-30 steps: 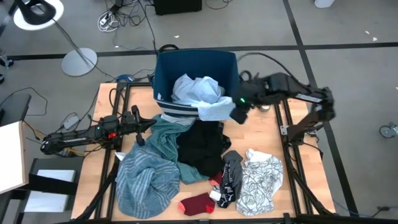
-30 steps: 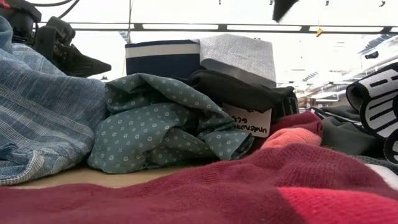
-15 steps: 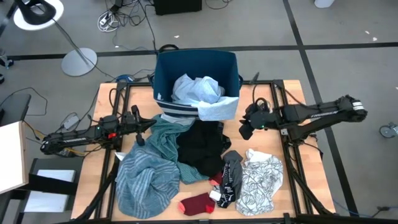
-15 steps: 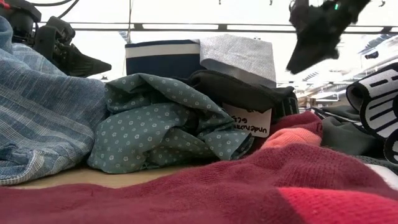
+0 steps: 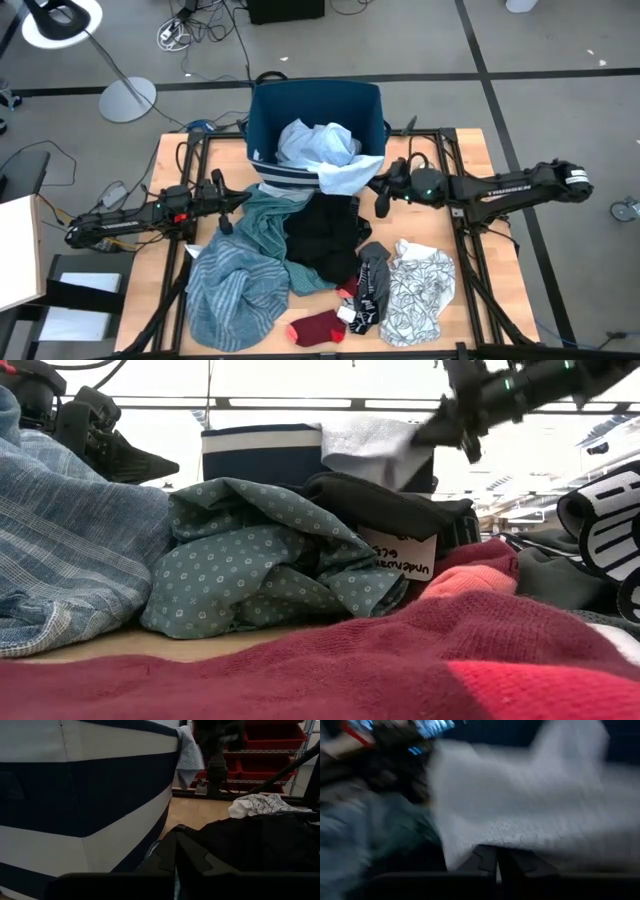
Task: Sort clothes
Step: Put the light blue shirt into the blue laundry bin
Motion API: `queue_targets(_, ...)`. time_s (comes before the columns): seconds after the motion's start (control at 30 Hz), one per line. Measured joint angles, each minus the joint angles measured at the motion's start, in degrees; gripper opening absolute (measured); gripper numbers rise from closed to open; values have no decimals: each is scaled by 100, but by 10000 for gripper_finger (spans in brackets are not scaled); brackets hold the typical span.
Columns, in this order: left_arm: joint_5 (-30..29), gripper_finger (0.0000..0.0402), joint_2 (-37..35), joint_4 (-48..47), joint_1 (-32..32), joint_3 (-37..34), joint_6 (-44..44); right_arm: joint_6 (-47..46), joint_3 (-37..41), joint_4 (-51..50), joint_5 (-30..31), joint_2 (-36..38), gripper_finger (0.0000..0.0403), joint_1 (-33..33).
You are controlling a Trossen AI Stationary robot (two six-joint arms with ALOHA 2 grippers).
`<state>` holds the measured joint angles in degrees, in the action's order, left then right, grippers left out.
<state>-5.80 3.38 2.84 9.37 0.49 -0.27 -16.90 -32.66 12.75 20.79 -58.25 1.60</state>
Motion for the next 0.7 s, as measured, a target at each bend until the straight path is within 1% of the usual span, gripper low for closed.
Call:
queue_targets(0.07,-2,12,2,-1,0,0,0,192,-253,158,-64,-1,11,-16)
queue_targets(0.23,-2,12,1,-1,1,0,0,1045,-1066,151,-109,-96,4,-34)
queue_targets(0.33,-1,12,1,9,1,0,0,1630,-1643,150,-128,-334,2,99)
queue_targets(0.5,0,12,0,51,2,2,0,2301,-2673,133,-128,-1051,1,591)
queue_targets(0.7,1,12,2,52,1,2,0,2450,-3766,-35,-127,-2150,1,1348)
